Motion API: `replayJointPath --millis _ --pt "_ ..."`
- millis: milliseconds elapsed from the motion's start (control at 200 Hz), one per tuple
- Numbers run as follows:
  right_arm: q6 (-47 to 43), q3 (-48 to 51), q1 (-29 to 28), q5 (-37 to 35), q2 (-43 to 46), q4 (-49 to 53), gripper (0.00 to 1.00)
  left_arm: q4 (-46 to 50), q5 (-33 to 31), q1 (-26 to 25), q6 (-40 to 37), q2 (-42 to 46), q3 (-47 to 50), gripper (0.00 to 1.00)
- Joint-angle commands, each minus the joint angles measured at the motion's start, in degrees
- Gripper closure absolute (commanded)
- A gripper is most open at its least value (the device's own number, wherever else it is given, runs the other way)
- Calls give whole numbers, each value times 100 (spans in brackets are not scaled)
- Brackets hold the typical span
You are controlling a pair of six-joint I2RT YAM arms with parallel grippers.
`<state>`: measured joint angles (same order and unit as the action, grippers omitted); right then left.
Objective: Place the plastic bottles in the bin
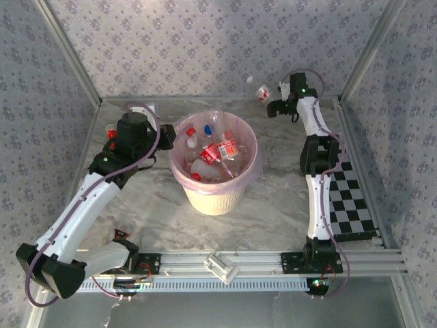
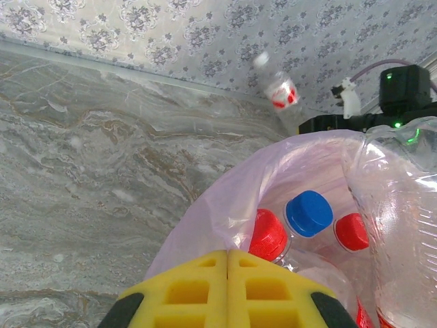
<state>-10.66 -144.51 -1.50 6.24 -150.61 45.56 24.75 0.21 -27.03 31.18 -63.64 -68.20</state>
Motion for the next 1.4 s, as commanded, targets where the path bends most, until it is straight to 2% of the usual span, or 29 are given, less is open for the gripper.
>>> replayJointPath --millis 0,190,305,410,490,540,625,760,825,995,1180,1394 --pt "-226 -223 -87 -127 -166 36 0 -52 14 40 28 81 -136 100" --pt "-276 47 -158 98 136 591 0 -52 4 40 37 97 -117 100" --pt "-546 1157 -266 78 840 -39 1 -59 -3 40 29 67 -118 100" --pt "-463 1186 -286 98 1010 -40 1 -67 25 40 13 27 -132 100" --pt "167 1000 -185 477 1015 25 1 -100 30 40 20 35 -103 100" --pt "916 890 -64 599 1000 -94 2 -122 27 40 24 53 -75 100" --pt "2261 835 204 1285 970 -411 4 -171 19 40 46 62 -35 100" --pt "4759 1342 524 2239 874 -1740 5 -250 -41 44 81 87 17 100" --pt "5662 1428 529 2352 716 -2200 5 -244 -101 44 90 121 17 100" --pt "6345 822 308 1822 167 -2527 6 -226 -433 75 154 279 35 100" --pt "7057 144 212 1560 -546 -2985 9 -147 -639 144 171 412 -44 100" --pt "7613 -727 118 1092 -1342 -3270 12 -33 -539 294 126 357 -129 100"
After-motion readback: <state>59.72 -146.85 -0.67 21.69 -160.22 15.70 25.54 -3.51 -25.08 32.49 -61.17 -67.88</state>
